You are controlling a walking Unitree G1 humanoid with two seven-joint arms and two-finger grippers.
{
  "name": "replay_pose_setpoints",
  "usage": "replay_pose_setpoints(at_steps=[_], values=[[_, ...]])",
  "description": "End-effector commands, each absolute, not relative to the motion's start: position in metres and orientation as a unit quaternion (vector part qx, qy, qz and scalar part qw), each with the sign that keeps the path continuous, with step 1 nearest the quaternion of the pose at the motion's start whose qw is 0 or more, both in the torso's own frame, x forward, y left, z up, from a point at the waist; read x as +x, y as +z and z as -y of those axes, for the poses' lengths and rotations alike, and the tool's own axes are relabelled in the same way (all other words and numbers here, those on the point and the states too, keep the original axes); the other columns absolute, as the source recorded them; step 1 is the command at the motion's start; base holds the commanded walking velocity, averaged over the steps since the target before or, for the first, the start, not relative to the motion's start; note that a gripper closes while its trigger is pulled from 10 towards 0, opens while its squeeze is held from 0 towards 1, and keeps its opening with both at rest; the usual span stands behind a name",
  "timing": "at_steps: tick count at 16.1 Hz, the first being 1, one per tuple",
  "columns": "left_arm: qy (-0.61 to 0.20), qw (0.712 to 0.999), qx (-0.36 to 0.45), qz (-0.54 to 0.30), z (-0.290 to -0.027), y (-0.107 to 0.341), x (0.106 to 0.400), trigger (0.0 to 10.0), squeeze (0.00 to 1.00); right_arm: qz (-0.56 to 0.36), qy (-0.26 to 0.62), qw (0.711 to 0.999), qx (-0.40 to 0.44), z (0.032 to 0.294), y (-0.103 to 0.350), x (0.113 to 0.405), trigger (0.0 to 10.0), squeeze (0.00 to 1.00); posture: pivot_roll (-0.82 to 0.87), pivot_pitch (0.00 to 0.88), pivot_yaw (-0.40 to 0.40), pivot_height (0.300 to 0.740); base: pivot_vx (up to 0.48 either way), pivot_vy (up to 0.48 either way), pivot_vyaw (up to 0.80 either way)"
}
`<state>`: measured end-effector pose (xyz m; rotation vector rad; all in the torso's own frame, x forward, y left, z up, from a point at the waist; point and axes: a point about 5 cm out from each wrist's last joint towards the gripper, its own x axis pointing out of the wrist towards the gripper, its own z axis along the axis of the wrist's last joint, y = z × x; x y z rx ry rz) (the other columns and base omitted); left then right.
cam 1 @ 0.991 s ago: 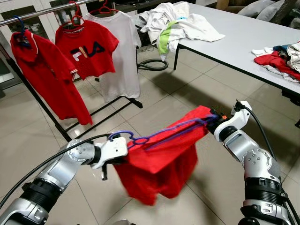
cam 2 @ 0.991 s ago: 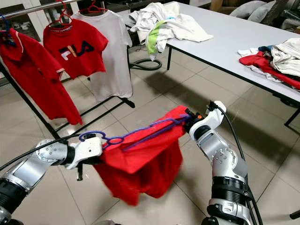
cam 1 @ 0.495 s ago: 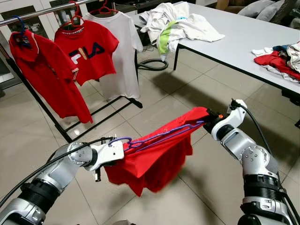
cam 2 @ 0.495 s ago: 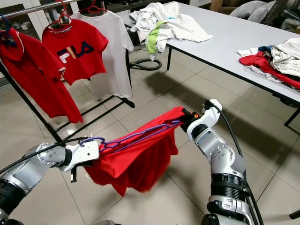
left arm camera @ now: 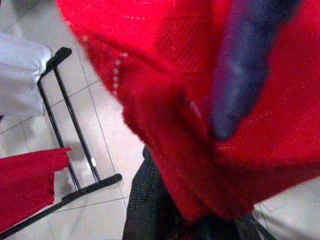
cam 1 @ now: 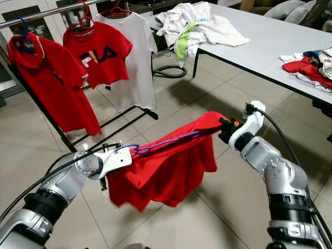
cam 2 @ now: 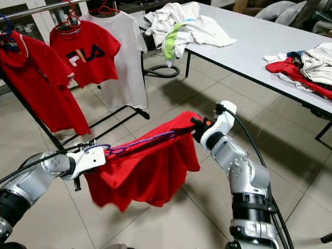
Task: Hang hanger
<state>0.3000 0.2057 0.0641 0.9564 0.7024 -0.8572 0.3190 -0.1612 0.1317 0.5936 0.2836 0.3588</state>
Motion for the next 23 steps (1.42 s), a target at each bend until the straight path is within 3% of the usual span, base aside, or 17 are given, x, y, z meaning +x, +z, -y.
replay_pose_setpoints(at_steps=[1,4,8,20,23], values=[[-0.352,0.743,0.432,-0.370,-0.229,0.056,0.295,0.0,0.00,-0.086,0.152,0.950,0.258,0.179,0.150,0.320,0.0,0.00,-0.06,0.000,0.062,0.740,0.000,0.000,0.00],[-0.337,0.761,0.432,-0.348,-0.224,0.065,0.306,0.0,0.00,-0.108,0.188,0.958,0.188,0.167,0.141,0.313,0.0,0.00,-0.06,0.000,0.061,0.740,0.000,0.000,0.00],[-0.335,0.760,0.451,-0.327,-0.220,0.078,0.315,0.0,0.00,-0.133,0.183,0.963,0.148,0.163,0.128,0.310,0.0,0.00,-0.06,0.000,0.060,0.740,0.000,0.000,0.00],[-0.277,0.721,0.561,-0.296,-0.242,0.097,0.323,0.0,0.00,-0.148,0.156,0.971,0.106,0.178,0.114,0.309,0.0,0.00,-0.05,0.000,0.059,0.740,0.000,0.000,0.00],[-0.266,0.728,0.570,-0.271,-0.239,0.107,0.329,0.0,0.00,-0.147,0.160,0.970,0.105,0.175,0.113,0.308,0.0,0.00,-0.05,0.000,0.062,0.740,0.000,0.000,0.00]])
